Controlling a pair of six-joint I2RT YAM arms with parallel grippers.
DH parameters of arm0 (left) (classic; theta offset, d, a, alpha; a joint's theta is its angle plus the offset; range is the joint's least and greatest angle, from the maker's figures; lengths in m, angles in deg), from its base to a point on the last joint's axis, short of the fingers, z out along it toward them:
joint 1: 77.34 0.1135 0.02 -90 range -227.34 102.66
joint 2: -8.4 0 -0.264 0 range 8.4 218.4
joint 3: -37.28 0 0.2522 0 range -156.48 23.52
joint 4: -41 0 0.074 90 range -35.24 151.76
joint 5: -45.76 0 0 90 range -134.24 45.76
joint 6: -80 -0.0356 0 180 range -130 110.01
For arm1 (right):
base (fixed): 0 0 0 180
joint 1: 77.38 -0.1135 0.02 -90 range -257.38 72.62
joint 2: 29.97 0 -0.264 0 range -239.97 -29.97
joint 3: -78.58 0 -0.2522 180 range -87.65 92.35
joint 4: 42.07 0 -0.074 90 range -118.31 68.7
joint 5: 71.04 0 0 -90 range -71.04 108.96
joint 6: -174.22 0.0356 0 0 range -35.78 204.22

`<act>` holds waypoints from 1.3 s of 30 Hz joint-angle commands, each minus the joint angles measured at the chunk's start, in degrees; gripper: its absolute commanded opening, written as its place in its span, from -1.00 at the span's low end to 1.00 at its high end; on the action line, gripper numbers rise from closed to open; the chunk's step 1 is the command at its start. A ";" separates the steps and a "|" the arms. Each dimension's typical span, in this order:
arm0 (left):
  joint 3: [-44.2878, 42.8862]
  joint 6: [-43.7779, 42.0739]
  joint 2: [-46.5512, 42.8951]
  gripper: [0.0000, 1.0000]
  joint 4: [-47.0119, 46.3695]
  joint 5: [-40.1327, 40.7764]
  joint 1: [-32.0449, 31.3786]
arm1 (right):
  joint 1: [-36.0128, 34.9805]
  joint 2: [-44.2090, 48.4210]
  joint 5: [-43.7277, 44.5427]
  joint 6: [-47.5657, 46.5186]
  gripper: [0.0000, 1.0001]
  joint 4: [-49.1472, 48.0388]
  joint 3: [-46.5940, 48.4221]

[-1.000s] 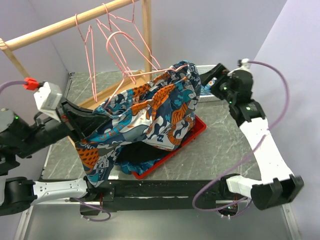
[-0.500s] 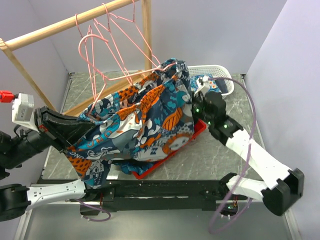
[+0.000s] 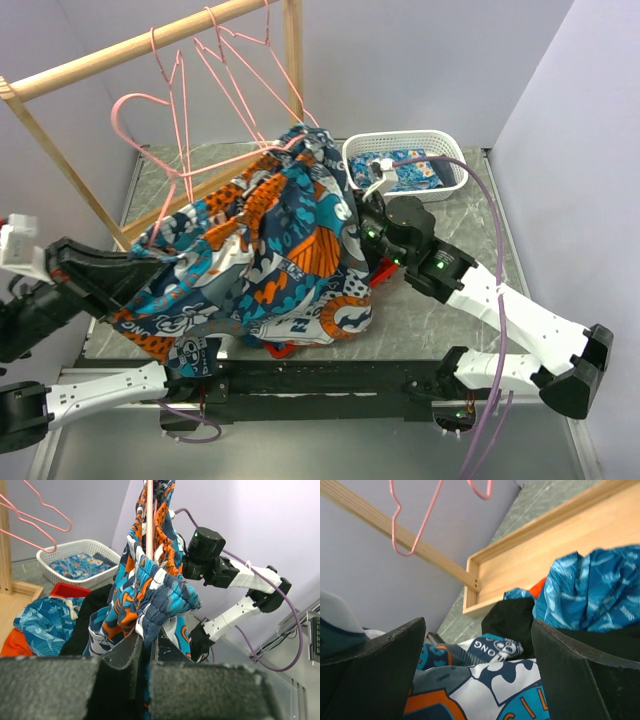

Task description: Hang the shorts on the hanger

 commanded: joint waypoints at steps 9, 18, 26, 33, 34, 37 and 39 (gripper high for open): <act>-5.22 -1.62 -1.37 -0.98 -7.44 -0.51 0.65 | -7.21 -7.04 6.28 -6.64 0.92 2.07 16.16; -5.41 -0.05 -1.89 -0.98 -2.71 1.32 3.20 | -12.04 -13.37 5.31 -5.67 0.90 2.16 21.61; -0.40 3.47 -8.66 -0.98 0.99 2.21 8.21 | -14.77 -18.03 5.58 -4.79 0.89 2.07 24.33; 0.49 4.61 -14.02 -0.98 5.21 3.35 13.74 | -16.18 -25.14 5.93 -4.88 0.89 4.79 32.40; 0.31 4.79 -14.28 -0.98 5.73 3.44 14.10 | -16.18 -26.02 5.85 -4.88 0.89 5.58 33.38; -0.04 5.23 -15.51 -0.98 7.41 5.11 15.77 | -16.18 -29.45 6.55 -5.23 0.89 7.25 37.68; -0.48 5.41 -16.39 -0.98 8.37 6.60 16.91 | -16.27 -32.09 7.07 -5.32 0.89 7.96 40.66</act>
